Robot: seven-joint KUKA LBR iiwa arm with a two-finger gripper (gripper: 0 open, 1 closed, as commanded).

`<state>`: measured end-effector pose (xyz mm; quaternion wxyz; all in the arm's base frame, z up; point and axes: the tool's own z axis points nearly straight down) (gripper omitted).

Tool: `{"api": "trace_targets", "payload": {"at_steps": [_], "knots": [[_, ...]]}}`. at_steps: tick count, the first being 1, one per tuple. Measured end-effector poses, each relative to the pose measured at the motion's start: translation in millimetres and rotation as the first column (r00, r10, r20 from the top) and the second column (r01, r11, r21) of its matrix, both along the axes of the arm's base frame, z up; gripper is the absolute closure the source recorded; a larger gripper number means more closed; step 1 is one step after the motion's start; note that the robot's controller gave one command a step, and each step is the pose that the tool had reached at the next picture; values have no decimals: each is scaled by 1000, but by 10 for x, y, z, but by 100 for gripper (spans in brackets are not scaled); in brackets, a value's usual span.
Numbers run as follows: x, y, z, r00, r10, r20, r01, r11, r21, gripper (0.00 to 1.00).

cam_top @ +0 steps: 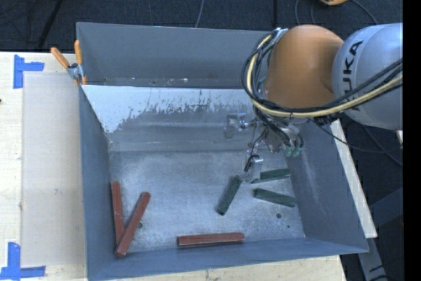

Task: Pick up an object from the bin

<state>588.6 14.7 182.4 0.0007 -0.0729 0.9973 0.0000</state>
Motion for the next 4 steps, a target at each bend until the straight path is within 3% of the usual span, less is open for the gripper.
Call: {"api": "trace_targets", "payload": {"at_steps": [1,2,3,4], "knots": [[-355,-4,-230,968,251,-3,-251,968,1,0],[-293,9,-573,920,392,-2,-392,920,0,0],[-266,20,-971,765,645,-1,-645,765,1,0],[-288,29,-1126,778,628,-2,-628,778,2,100]]}}
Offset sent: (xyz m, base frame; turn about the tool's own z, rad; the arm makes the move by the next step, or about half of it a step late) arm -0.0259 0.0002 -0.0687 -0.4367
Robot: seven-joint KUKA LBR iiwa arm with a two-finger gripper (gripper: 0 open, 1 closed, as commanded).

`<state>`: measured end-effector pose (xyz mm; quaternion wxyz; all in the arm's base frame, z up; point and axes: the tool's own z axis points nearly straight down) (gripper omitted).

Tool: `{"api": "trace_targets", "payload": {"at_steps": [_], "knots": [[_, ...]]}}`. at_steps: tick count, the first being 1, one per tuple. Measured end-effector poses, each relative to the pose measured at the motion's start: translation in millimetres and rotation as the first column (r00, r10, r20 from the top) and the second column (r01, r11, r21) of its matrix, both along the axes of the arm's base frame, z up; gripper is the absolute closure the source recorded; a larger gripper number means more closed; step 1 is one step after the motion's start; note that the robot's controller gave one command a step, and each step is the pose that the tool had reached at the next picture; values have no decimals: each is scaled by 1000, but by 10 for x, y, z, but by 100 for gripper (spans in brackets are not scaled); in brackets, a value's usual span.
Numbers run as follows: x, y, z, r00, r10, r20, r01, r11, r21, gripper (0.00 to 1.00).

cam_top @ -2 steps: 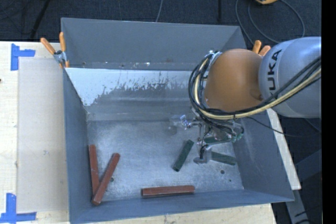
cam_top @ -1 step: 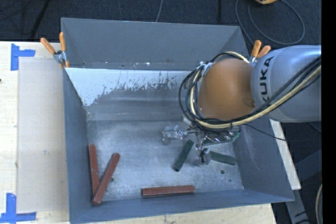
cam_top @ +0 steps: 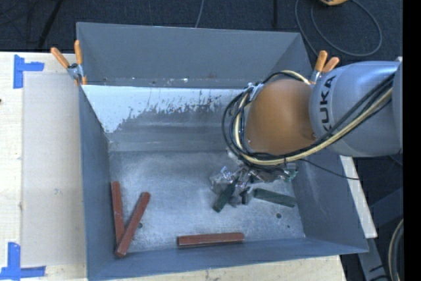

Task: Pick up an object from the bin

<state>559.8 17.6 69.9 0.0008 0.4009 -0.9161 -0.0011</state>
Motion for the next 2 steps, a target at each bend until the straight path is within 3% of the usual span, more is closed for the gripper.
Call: {"api": "trace_targets", "payload": {"at_steps": [2], "knots": [[-2,0,15,1000,-1,0,1,1000,0,100]]}}
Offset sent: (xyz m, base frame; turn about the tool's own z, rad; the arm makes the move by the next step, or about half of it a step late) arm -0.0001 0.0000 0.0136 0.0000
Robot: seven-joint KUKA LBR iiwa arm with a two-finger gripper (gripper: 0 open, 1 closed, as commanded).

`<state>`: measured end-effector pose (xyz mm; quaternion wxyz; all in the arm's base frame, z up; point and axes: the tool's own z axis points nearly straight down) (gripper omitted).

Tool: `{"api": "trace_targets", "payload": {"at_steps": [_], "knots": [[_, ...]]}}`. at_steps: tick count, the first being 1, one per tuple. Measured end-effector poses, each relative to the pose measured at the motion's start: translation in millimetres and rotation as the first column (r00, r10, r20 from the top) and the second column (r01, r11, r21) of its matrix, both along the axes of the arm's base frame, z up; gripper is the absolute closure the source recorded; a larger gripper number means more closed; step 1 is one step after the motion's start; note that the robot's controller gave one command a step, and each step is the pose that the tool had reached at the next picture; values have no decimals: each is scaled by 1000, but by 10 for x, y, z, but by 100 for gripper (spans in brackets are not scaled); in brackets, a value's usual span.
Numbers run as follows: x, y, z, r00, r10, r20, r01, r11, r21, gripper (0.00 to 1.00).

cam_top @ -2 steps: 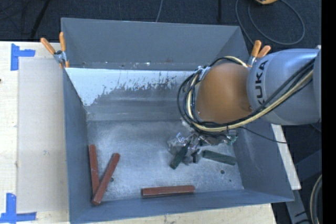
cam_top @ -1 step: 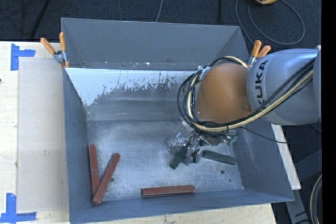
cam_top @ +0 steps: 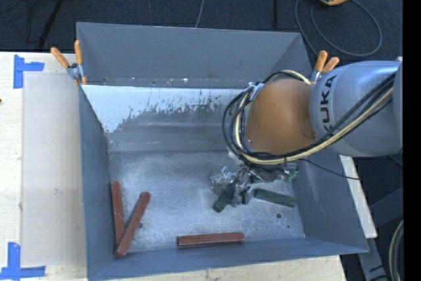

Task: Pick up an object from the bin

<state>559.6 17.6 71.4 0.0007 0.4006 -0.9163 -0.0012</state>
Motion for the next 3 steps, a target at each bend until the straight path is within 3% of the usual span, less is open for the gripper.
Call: {"api": "trace_targets", "payload": {"at_steps": [2,3], "knots": [[-26,8,276,1000,0,-7,0,1000,0,100],[1,11,432,1000,-1,3,1,1000,0,100]]}}
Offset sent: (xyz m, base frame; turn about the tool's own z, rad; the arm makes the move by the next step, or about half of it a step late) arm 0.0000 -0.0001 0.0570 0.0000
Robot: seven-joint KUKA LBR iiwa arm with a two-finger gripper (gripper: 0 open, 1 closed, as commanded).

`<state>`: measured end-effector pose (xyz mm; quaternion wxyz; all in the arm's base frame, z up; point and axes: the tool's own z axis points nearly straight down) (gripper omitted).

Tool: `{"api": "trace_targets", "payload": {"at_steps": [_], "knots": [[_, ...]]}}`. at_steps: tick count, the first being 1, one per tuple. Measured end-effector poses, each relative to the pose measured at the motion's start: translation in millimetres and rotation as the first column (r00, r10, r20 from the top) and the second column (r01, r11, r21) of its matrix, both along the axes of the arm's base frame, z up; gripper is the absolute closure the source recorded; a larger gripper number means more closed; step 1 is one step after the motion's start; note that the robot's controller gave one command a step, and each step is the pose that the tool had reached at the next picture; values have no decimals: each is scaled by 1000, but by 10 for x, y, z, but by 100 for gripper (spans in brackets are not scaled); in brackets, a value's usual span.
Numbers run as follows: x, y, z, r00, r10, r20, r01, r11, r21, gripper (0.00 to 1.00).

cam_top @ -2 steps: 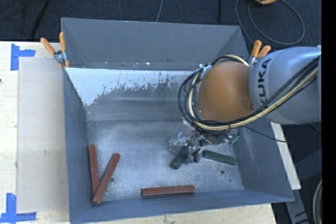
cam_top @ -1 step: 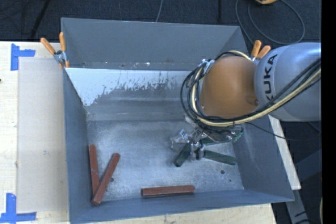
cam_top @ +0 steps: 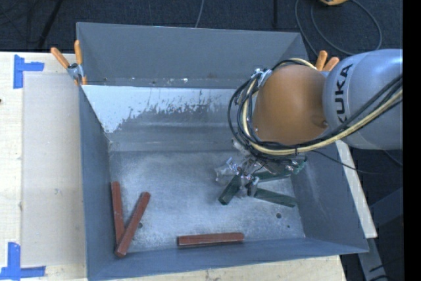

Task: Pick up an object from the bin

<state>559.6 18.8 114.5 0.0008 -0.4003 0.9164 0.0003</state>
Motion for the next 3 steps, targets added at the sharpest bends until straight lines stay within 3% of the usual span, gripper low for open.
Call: {"api": "trace_targets", "payload": {"at_steps": [3], "knots": [[1,2,234,1000,0,0,0,1000,0,100]]}}
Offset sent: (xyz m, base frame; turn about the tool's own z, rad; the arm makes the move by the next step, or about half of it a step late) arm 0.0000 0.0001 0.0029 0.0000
